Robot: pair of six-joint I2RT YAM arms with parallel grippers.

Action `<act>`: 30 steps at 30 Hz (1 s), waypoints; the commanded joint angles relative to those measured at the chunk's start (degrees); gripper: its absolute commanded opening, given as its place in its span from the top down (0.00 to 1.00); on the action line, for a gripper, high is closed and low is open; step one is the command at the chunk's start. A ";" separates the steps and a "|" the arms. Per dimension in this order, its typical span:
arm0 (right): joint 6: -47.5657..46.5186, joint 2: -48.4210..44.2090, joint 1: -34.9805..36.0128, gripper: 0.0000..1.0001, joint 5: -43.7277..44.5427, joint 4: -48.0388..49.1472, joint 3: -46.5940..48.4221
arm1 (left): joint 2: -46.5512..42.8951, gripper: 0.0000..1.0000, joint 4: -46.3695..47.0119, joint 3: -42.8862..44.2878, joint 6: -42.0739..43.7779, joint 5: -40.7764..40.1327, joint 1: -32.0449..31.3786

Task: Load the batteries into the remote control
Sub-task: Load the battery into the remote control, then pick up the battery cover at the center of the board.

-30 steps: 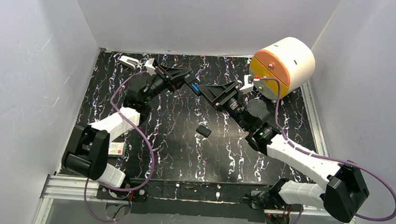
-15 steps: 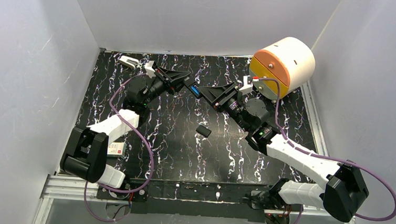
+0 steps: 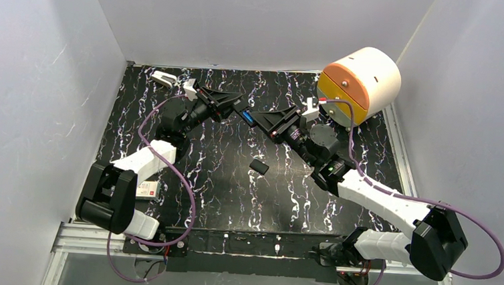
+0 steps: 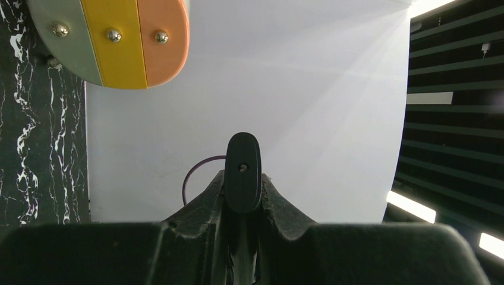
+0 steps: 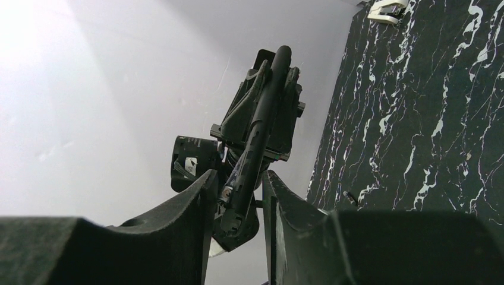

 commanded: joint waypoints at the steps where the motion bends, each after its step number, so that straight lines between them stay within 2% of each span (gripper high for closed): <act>1: -0.02 0.76 -0.43 0.62 0.53 -1.85 2.38 | -3.91 1.00 2.23 0.52 0.24 2.14 -0.05; 8: -0.35 1.26 -0.49 0.74 0.76 -6.24 3.51 | -4.80 1.00 2.27 1.46 2.75 2.90 -0.03; 10: -0.45 1.38 -0.59 0.80 0.64 -7.71 3.74 | -5.09 1.00 2.14 1.96 3.92 3.02 0.02; 12: -1.07 1.47 -0.70 0.81 0.32 -8.33 4.12 | -5.37 1.00 2.09 2.17 4.98 3.00 0.04; 13: -1.25 1.40 -0.75 0.77 0.08 -8.53 4.28 | -5.48 1.00 2.03 2.26 5.96 3.00 0.11; 14: -1.95 1.21 -0.75 0.69 -0.34 -8.45 4.41 | -5.84 1.00 1.40 2.28 7.41 3.06 0.31; 17: -4.13 -0.54 -1.03 0.34 -0.72 -7.39 4.00 | -7.59 1.00 -1.31 1.56 13.81 3.10 1.42; 19: -6.66 -2.40 -1.37 0.24 -1.12 -6.56 3.53 | -9.16 1.00 -4.30 0.70 18.95 3.30 2.60; 21: -10.54 -4.22 -1.96 0.19 -3.01 -6.46 3.60 | -10.65 1.00 -6.50 -0.52 25.05 3.56 3.80; 23: -14.78 -5.20 -2.93 0.17 -4.89 -10.75 5.60 | -11.84 1.00 -8.04 -1.66 28.84 4.19 4.79; 26: -22.74 -4.66 -3.69 0.15 -5.54 -21.59 9.95 | -13.60 1.00 -11.00 -3.24 34.06 4.95 6.29; 30: -38.72 0.23 -4.00 0.15 -7.40 -38.82 15.73 | -18.29 1.00 -23.33 -5.09 42.38 0.56 7.76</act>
